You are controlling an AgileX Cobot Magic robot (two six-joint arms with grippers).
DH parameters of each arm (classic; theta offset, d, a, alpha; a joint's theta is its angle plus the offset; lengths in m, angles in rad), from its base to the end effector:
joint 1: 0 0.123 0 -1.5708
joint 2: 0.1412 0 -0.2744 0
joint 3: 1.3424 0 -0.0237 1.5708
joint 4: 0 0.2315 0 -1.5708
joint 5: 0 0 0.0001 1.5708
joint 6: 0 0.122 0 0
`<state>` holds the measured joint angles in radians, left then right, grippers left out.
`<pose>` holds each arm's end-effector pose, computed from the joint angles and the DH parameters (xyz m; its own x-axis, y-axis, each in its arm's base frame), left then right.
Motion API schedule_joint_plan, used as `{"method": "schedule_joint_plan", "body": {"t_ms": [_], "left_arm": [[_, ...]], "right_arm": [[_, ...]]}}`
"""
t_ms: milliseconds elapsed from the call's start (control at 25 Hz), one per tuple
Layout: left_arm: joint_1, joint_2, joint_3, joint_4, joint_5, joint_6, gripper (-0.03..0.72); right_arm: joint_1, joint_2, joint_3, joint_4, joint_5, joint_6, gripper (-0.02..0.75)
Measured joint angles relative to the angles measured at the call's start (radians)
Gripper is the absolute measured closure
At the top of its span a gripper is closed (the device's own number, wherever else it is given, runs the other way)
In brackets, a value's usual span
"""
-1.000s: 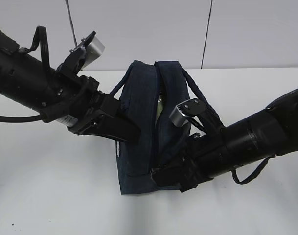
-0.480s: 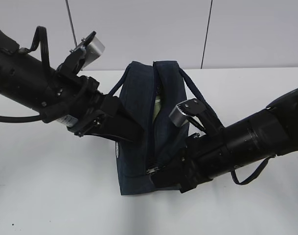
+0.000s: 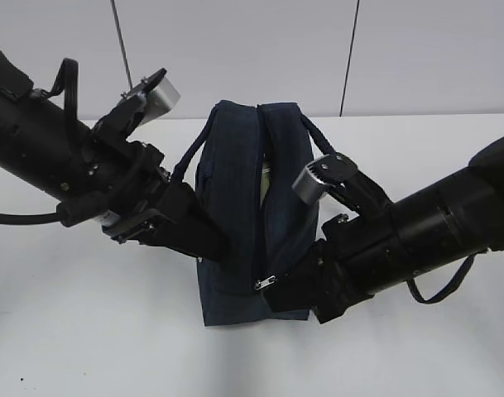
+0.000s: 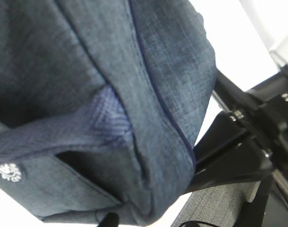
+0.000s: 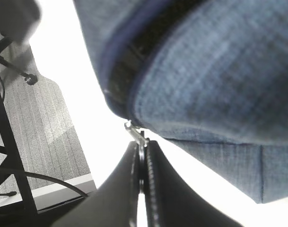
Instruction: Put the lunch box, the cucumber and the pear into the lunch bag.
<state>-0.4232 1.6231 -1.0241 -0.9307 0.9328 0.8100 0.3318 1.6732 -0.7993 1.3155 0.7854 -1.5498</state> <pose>0.2420 -0.1952 0.2130 -0.7668 0.4586 -0.4491 0.6418 0.5420 -0.5425 0.2487 0.1741 0.1657 -0.5824 -0.4525 -0.6753 -0.8025 0.4526 0.3888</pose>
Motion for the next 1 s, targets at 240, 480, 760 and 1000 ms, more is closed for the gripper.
{"method": "schedule_joint_plan", "body": {"t_ms": [240, 480, 760, 1000], "left_arm": [[0.0, 0.0, 0.0, 0.003, 0.003, 0.0, 0.443], [-0.018, 0.0, 0.0, -0.005, 0.019, 0.0, 0.443], [-0.098, 0.0, 0.0, 0.004, -0.021, 0.0, 0.442], [-0.12, 0.033, -0.002, 0.023, -0.058, -0.014, 0.499]], "right_arm": [[0.0, -0.054, 0.0, -0.067, 0.029, 0.077, 0.732], [0.0, -0.095, 0.0, -0.097, 0.045, 0.113, 0.732], [0.0, -0.104, 0.0, -0.108, 0.048, 0.119, 0.732], [0.0, -0.121, -0.013, -0.137, 0.051, 0.133, 0.732]]}}
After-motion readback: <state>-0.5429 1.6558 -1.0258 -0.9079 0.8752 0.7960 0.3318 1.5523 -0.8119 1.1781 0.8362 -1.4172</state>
